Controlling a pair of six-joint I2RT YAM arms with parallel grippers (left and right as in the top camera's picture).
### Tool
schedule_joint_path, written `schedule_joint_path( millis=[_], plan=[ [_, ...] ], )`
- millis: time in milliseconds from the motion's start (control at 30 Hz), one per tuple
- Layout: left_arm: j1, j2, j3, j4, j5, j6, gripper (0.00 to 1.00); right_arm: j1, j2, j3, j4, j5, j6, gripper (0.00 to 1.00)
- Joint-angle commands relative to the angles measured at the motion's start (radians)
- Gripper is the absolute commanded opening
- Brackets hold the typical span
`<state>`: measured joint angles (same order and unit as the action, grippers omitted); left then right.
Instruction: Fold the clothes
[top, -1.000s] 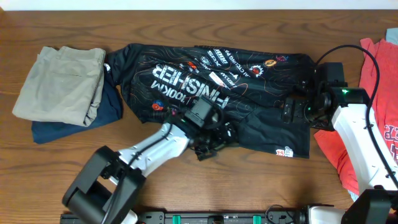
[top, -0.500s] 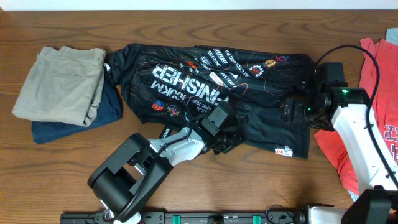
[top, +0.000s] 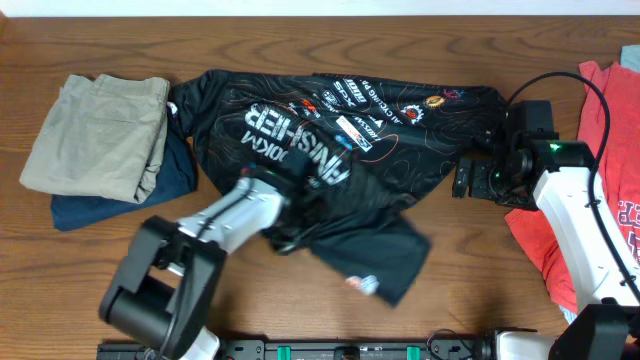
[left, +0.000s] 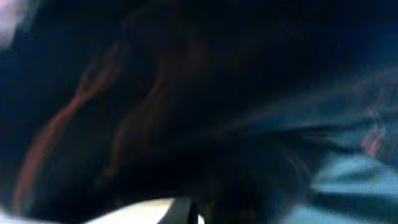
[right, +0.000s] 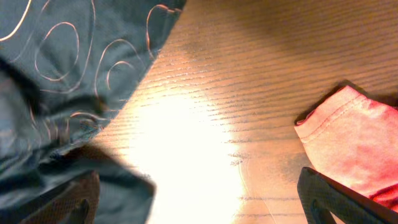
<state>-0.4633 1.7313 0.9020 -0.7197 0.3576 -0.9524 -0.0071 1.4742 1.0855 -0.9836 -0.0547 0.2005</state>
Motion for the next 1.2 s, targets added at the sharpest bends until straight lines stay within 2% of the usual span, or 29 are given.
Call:
schedule_joint_path(
  millis=[0, 167, 367, 433, 567, 767, 1167],
  plan=[
    [0.107, -0.068, -0.025, -0.116, -0.135, 0.209, 0.06, -0.014, -0.016, 0.004, -0.004, 0.006, -0.014, 0.99],
    [0.291, -0.22, -0.025, -0.235, -0.192, 0.321, 0.06, -0.014, -0.015, -0.023, 0.021, 0.022, 0.026, 0.99],
    [0.517, -0.378, -0.025, -0.302, -0.19, 0.398, 0.06, -0.016, -0.015, -0.103, 0.095, 0.059, 0.076, 0.99],
    [0.55, -0.396, -0.025, -0.319, -0.19, 0.414, 0.06, -0.017, -0.015, -0.137, 0.128, 0.066, 0.102, 0.99],
    [0.566, -0.398, -0.027, -0.351, -0.19, 0.436, 0.06, -0.027, -0.015, -0.216, 0.218, 0.1, 0.186, 0.99],
    [0.563, -0.398, -0.029, -0.376, -0.188, 0.436, 0.06, -0.029, -0.015, -0.344, 0.447, 0.096, 0.196, 0.99],
    [0.563, -0.398, -0.029, -0.375, -0.186, 0.436, 0.06, -0.029, 0.023, -0.5, 0.791, 0.096, 0.256, 0.9]
  ],
)
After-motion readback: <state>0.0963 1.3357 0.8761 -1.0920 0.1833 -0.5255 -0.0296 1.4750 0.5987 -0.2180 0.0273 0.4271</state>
